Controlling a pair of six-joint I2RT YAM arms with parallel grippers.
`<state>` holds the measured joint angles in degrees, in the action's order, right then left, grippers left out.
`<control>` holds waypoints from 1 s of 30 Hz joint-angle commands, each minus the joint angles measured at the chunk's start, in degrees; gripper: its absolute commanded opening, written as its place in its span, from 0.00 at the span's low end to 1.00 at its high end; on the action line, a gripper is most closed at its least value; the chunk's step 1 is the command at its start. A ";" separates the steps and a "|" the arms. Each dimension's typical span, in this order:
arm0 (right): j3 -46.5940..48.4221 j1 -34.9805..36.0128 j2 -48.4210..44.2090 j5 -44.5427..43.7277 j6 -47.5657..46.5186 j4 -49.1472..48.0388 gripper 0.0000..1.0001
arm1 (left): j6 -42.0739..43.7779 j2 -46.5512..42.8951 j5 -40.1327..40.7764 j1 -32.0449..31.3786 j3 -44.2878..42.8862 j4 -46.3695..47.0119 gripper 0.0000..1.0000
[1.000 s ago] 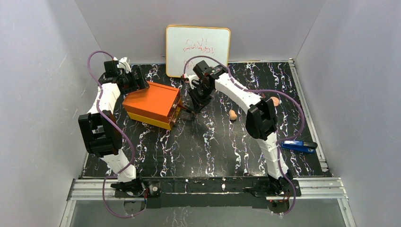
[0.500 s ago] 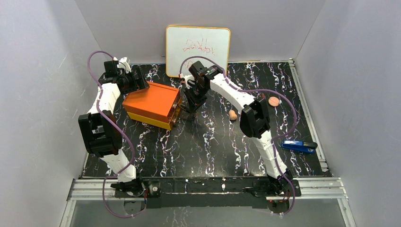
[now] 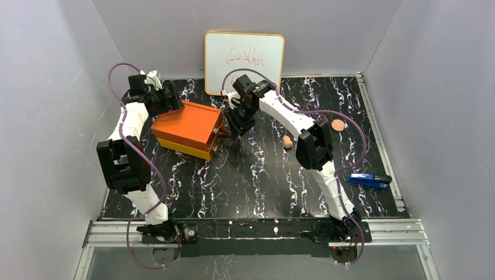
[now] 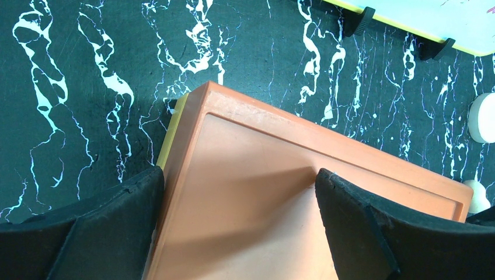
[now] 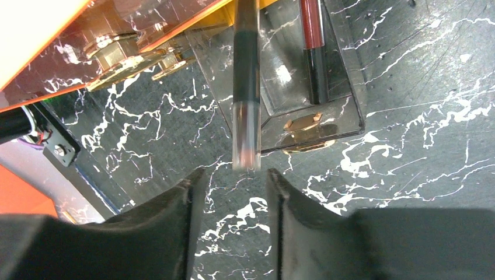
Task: Organize the makeup
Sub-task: Place the lipstick in the drawer.
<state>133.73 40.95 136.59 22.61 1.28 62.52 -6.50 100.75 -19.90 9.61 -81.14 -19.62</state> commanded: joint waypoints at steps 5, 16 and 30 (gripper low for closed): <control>1.98 0.23 -2.00 -1.08 0.25 -1.08 0.64 | 2.90 1.64 2.94 -1.13 3.54 -11.06 0.95; -16.67 -9.33 -15.48 -15.55 12.06 -13.87 0.67 | 2.99 1.10 2.83 -1.09 3.94 -10.98 0.95; -41.83 -30.24 -29.78 -31.09 25.32 -25.44 0.60 | 2.81 1.37 1.88 -1.10 4.09 -10.28 0.95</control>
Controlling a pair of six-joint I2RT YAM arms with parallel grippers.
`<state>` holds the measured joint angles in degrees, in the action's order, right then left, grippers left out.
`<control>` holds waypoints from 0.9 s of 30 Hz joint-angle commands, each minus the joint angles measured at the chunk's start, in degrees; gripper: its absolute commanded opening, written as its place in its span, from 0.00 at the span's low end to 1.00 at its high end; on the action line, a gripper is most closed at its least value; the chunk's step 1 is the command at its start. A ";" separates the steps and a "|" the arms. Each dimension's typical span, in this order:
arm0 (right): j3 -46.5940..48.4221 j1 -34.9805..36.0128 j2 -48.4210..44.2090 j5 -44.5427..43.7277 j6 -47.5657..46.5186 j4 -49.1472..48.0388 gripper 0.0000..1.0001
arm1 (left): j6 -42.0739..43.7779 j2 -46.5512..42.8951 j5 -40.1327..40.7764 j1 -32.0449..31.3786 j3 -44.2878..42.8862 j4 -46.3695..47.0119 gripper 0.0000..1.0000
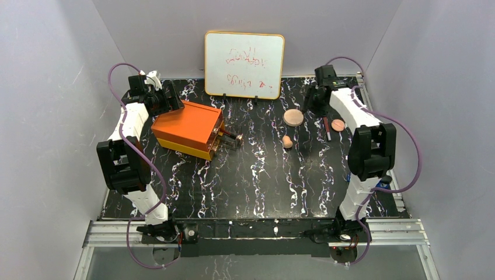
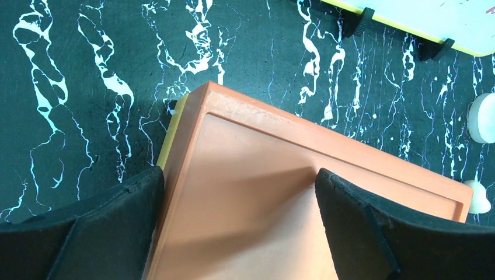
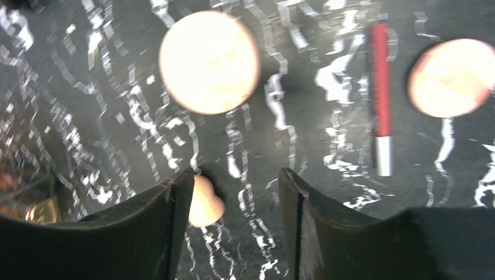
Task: Organize the makeup
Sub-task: Place the lipstick in the drawer, then pick up the lipstick from the corner of the board.
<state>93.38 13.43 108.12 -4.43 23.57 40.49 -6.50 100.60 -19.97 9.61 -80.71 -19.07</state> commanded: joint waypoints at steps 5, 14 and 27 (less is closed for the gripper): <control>-2.52 -6.13 1.48 -8.87 2.81 -3.47 0.53 | 2.81 1.57 1.93 -1.12 3.48 -10.89 0.95; -10.28 -8.42 1.49 -12.68 5.25 -5.63 0.46 | 2.81 1.79 1.95 -1.10 3.26 -10.83 0.95; -14.95 -10.57 2.26 -12.97 5.07 -7.99 0.45 | 2.81 1.71 2.12 -1.10 2.91 -11.23 0.95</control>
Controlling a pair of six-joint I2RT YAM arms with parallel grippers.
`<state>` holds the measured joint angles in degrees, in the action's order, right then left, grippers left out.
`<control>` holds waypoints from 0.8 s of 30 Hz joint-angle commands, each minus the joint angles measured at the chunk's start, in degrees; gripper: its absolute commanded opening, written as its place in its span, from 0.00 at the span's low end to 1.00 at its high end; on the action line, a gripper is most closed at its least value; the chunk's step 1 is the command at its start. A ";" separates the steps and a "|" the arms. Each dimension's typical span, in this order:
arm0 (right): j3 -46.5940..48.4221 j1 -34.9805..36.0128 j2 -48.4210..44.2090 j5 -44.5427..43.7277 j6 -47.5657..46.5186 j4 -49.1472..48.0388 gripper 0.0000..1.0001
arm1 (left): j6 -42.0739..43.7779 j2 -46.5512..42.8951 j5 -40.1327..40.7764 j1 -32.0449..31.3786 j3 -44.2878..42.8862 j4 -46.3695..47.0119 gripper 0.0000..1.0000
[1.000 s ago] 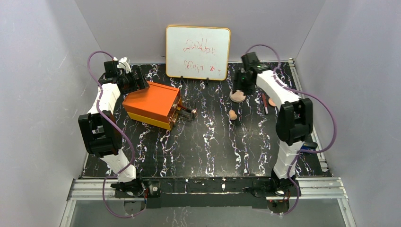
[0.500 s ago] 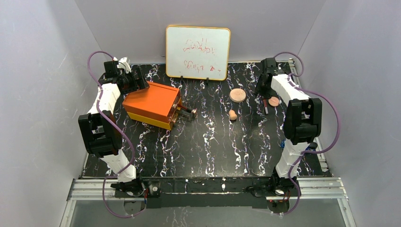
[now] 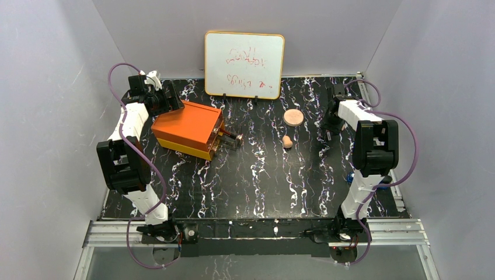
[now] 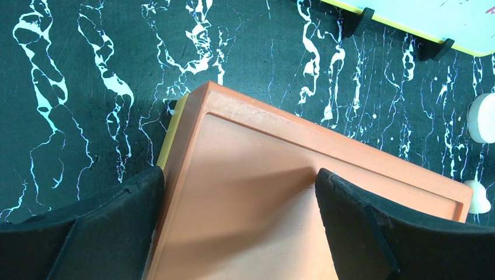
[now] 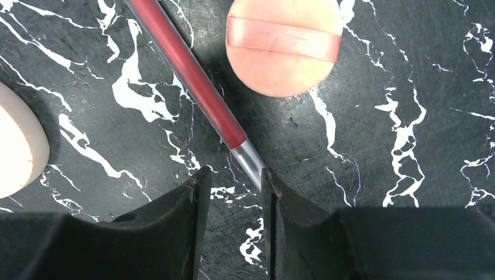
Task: Organize the makeup
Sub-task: Pick up the lipstick from the corner of the board.
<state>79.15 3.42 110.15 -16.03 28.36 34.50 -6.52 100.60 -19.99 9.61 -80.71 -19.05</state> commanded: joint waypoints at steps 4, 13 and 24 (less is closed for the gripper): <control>-1.18 -1.00 0.91 -1.47 -0.69 -2.97 0.45 | 2.83 1.70 2.15 -1.15 2.87 -11.35 0.95; -1.84 -1.48 3.25 -1.25 -1.88 -4.15 0.44 | 2.99 1.71 2.77 -1.08 3.15 -11.27 0.95; -5.67 -1.57 3.66 3.98 -2.90 -6.55 0.01 | 3.01 1.53 3.32 -1.15 3.43 -11.46 0.95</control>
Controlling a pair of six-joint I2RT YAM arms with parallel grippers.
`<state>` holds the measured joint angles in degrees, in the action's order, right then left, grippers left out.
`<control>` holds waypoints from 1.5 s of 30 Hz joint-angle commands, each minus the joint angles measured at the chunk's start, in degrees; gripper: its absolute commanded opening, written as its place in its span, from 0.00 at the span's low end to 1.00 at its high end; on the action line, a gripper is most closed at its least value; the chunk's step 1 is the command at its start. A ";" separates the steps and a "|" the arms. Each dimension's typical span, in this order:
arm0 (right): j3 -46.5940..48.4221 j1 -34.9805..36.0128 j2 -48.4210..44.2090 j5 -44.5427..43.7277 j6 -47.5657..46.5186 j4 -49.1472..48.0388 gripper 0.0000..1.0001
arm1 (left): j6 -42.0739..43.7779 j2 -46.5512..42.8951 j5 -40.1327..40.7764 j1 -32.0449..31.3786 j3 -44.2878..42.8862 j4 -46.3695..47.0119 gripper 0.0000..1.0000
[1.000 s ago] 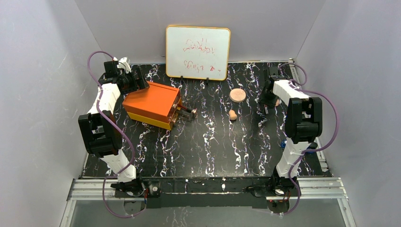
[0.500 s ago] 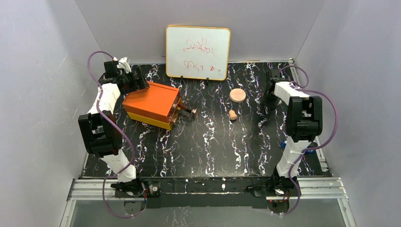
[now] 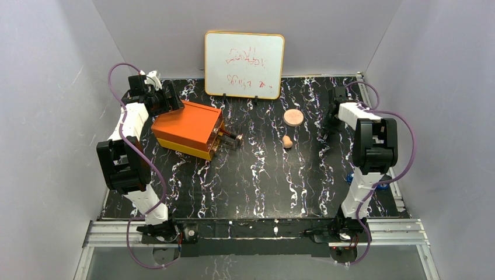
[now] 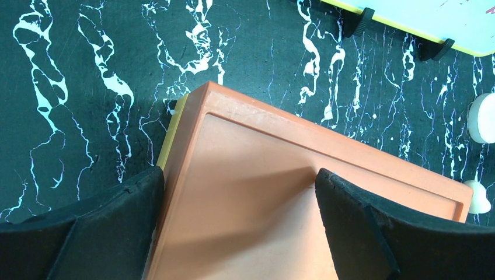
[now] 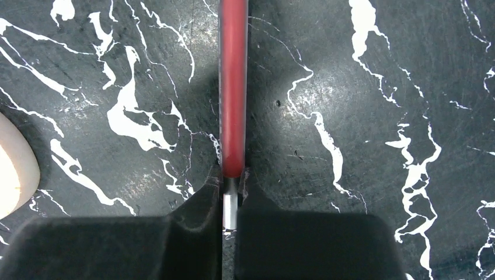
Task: Organize the makeup
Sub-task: Pick up the lipstick from the corner of the board, then place the lipstick in the drawer.
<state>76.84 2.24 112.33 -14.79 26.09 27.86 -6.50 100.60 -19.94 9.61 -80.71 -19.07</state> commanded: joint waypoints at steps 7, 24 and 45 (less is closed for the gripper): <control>-7.27 0.22 -6.52 10.34 -2.84 -3.05 0.01 | 3.07 1.62 3.05 -1.15 3.42 -11.45 0.95; 4.98 16.28 -16.47 26.62 -12.97 0.39 0.01 | 2.94 1.09 2.85 -1.09 3.38 -11.39 0.95; 15.71 28.38 -1.01 69.29 0.33 9.42 0.01 | 2.71 -0.61 2.28 -1.09 4.08 -11.25 0.95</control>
<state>88.44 26.74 109.21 50.59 24.01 36.38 -6.59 100.12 -19.90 9.61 -80.09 -18.39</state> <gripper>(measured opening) 0.085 0.956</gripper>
